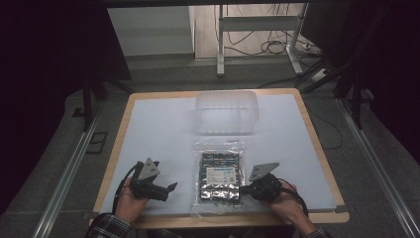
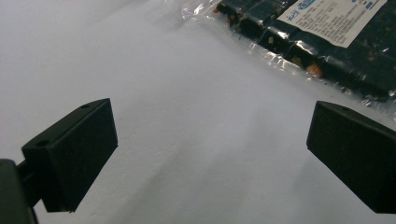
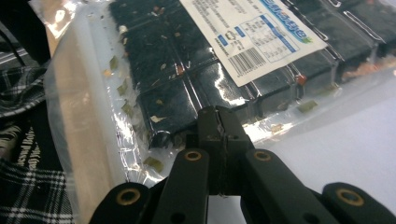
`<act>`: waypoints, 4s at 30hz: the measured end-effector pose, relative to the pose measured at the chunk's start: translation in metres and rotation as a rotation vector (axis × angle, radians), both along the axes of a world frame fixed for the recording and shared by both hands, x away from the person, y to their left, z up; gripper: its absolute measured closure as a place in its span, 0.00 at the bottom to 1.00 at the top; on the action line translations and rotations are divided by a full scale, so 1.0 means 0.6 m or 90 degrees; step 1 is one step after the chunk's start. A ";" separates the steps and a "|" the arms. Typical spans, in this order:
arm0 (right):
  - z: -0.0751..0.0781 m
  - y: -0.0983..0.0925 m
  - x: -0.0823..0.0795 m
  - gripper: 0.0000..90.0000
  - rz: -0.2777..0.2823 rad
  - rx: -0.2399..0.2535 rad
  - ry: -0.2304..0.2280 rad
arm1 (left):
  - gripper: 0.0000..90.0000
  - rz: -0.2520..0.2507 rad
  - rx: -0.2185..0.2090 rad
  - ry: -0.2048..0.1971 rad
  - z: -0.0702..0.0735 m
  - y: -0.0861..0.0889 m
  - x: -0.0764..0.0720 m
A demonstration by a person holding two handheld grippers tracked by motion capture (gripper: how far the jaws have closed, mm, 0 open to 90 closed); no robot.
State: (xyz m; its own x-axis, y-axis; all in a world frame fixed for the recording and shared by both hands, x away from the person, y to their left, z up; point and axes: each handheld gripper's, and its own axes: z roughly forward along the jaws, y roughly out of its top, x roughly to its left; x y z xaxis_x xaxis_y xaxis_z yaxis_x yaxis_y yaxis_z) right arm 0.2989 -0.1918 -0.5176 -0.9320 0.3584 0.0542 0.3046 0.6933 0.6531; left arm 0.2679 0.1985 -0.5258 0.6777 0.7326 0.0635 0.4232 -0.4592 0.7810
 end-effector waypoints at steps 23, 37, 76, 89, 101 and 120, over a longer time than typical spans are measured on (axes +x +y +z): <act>-0.013 0.090 -0.005 0.99 0.062 0.020 0.001 | 0.02 0.046 -0.030 0.000 0.005 0.018 0.005; -0.019 0.145 0.000 0.99 0.076 0.033 0.014 | 0.03 0.050 -0.028 0.002 0.005 0.019 0.005; 0.035 0.103 0.081 0.90 -0.025 0.059 -0.059 | 0.02 0.033 -0.009 0.004 0.003 0.013 0.004; 0.068 0.093 0.142 0.74 -0.117 0.105 -0.016 | 0.03 0.028 0.000 0.001 0.003 0.010 0.003; 0.079 0.048 0.177 0.47 -0.188 0.077 -0.049 | 0.03 0.024 0.003 0.001 0.002 0.008 0.003; 0.000 0.017 0.206 0.50 -0.162 0.071 0.064 | 0.03 0.017 0.006 0.005 0.001 0.008 0.003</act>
State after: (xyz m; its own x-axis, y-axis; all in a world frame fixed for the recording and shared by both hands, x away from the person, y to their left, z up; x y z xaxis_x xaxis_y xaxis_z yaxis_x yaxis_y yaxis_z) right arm 0.4224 -0.1816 -0.5174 -0.8009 0.5666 0.1938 0.5262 0.5116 0.6792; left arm 0.2698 0.2031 -0.5251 0.6588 0.7495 0.0655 0.4415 -0.4556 0.7730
